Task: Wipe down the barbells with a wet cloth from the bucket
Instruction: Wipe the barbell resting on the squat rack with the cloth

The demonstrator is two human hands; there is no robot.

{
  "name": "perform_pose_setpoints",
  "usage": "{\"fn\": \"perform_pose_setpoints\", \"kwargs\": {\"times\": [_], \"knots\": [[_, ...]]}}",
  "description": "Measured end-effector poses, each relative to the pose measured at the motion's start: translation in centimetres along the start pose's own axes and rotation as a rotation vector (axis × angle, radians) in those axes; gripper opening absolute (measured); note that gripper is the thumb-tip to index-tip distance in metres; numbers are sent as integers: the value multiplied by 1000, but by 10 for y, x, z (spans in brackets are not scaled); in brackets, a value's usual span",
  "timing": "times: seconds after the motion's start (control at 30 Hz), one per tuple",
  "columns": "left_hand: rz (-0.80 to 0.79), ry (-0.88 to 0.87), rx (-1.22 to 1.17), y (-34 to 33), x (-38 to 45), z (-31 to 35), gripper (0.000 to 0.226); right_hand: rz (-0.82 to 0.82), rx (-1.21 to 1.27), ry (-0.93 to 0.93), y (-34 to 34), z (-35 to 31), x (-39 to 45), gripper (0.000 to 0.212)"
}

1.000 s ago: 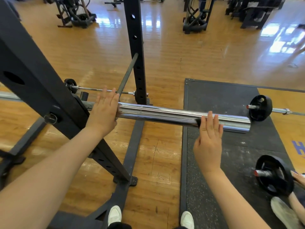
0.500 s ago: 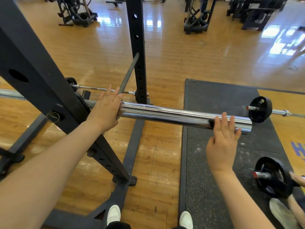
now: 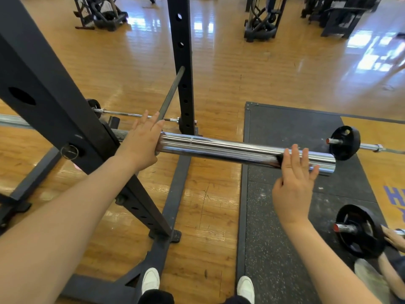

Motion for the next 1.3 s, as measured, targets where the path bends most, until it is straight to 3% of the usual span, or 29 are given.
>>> {"fn": "perform_pose_setpoints", "kwargs": {"times": [0.13,0.3,0.47,0.6,0.73,0.8,0.9,0.97,1.1,1.3], "knots": [[-26,0,32,0,0,0,91,-81,8,183,-2,-4,-3,54],[-18,0,48,1,1,0,91,-43,-11,56,3,1,5,54],[-20,-1,52,2,0,1,93,-95,-16,165,2,2,3,54],[-12,4,63,2,-1,1,96,-54,-46,31,5,9,10,56],[6,0,80,3,-2,3,94,-110,-34,153,0,-5,1,57],[4,-3,78,3,-2,3,93,-130,-64,97,6,7,-4,59],[-1,5,60,4,-2,2,93,-114,-83,-127,13,16,4,62],[5,0,54,3,-1,2,93,-111,-76,-114,8,0,13,68],[7,6,51,3,-2,3,94,-194,-54,95,-3,-29,5,76],[12,-8,25,2,0,1,95,-147,-61,-148,9,2,6,71]]}}
Point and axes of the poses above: each hand's wrist, its own x-axis towards the middle knuckle, its own y-axis out of the back of the hand, z = x × y, the point moved 4 cm from there along x, towards the middle knuckle, and after that the axes turned 13 degrees about y, right-handed, at the moved point
